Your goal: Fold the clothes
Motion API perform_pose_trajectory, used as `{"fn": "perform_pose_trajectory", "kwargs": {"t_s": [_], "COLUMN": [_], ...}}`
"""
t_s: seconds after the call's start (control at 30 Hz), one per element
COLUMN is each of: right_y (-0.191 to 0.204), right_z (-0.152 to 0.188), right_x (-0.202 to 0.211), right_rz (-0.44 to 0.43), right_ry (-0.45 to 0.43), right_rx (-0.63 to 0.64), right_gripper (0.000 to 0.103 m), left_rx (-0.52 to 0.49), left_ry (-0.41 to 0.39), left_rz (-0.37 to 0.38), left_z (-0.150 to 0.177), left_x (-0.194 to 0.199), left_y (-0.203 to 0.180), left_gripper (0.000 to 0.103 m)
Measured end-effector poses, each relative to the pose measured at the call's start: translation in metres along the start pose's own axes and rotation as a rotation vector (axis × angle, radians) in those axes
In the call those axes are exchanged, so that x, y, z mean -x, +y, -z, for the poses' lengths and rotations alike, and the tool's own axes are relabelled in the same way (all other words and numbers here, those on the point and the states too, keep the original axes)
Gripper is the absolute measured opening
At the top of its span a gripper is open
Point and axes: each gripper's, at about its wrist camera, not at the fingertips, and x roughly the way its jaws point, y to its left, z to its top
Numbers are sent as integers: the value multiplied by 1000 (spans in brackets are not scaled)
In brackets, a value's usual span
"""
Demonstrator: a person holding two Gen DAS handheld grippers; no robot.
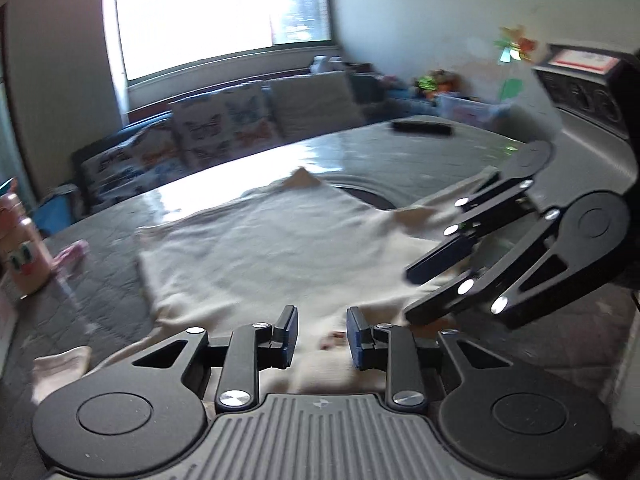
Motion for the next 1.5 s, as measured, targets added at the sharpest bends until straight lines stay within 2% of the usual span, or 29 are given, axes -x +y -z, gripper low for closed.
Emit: {"fn": "perform_pose_trajectory", "kwargs": {"t_s": [0.1,0.2,0.27,0.33,0.43,0.6,0.73,0.83,0.93,1.0,1.13,1.27,1.37,1.43,1.5], "right_y": [9,15,14,12,7,-1,5,4,-7,-15,-28,-30,-31,-33,-35], "right_z": [6,13,14,15,15,24,32,31,23,18,21,35,40,43,47], "right_x": [-3,-11,-10,-3,12,22,20,26,36,35,17,-2,5,19,31], "right_rz": [-1,39,56,60,63,35,-13,-38,-30,22,62,62,60,61,80], "right_ry": [20,33,27,3,-43,-38,8,4,-40,-58,-57,-12,-22,-42,-56], "right_rx": [27,46,36,15,-18,-71,-25,-19,-57,-87,-159,-184,-200,-216,-227], "right_gripper": [29,17,8,3,2,2,3,9,9,10,10,11,12,19,20], "left_rx": [-36,-61,-73,-62,-30,-40,-60,-65,-63,-41,13,33,35,36,37], "left_ry": [19,37,40,28,3,29,54,18,-27,-42,-36,-19,-4,6,16], "left_rz": [9,-7,-22,-22,-9,38,64,60,41,23,19,42,67,84,100], "left_z": [6,11,15,15,14,24,30,21,9,0,-13,-21,-25,-27,-30], "left_x": [-8,-15,-15,-11,1,6,7,19,28,24,2,-23,-41,-53,-64], "left_y": [-9,-12,-13,-10,-5,-6,-8,-4,2,6,5,-6,-15,-22,-28], "left_gripper": [29,29,11,7,6,6,10,10,11,11,11,11,11,11,11]}}
